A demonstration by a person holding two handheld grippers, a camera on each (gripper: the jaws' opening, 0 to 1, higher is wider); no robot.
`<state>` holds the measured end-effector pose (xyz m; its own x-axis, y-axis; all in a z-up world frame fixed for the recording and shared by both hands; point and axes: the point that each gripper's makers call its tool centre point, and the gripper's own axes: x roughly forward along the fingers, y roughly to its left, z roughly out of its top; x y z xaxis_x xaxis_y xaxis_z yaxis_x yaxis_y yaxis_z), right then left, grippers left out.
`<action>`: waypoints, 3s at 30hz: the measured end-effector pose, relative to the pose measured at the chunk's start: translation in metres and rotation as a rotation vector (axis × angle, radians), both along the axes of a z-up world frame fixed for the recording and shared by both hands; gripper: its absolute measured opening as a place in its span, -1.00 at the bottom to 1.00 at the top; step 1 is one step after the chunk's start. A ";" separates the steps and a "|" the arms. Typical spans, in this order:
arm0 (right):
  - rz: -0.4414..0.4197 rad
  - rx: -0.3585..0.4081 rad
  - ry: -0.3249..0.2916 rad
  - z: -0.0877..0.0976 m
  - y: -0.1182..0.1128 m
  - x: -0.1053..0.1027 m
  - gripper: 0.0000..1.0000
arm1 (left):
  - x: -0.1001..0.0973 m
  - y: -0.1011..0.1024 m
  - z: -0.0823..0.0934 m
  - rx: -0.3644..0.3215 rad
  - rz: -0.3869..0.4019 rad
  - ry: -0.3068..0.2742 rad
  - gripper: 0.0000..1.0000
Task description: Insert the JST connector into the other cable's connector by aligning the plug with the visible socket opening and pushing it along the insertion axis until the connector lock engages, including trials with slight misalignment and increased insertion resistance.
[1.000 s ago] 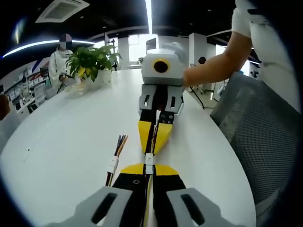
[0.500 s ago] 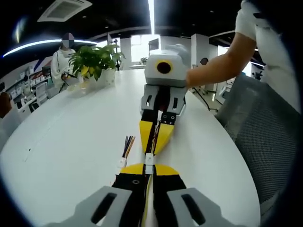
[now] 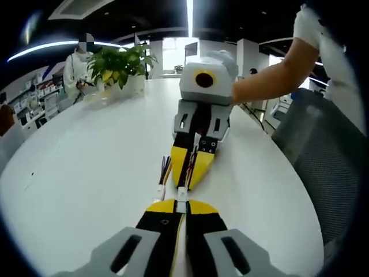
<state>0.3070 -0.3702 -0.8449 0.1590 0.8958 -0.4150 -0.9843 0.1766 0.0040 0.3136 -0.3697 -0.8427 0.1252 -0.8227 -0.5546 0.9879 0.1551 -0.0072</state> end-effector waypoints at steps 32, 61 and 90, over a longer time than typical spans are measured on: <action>-0.031 -0.020 -0.005 -0.003 -0.004 0.002 -0.87 | -0.006 0.001 -0.003 0.013 0.010 -0.002 -0.98; -0.063 -0.050 0.016 -0.003 -0.006 0.000 -0.78 | 0.004 0.007 0.027 -0.075 0.110 -0.011 -0.84; -0.129 -0.031 -0.057 0.057 -0.006 -0.002 -0.17 | -0.006 0.010 0.072 -0.135 0.247 -0.046 -0.06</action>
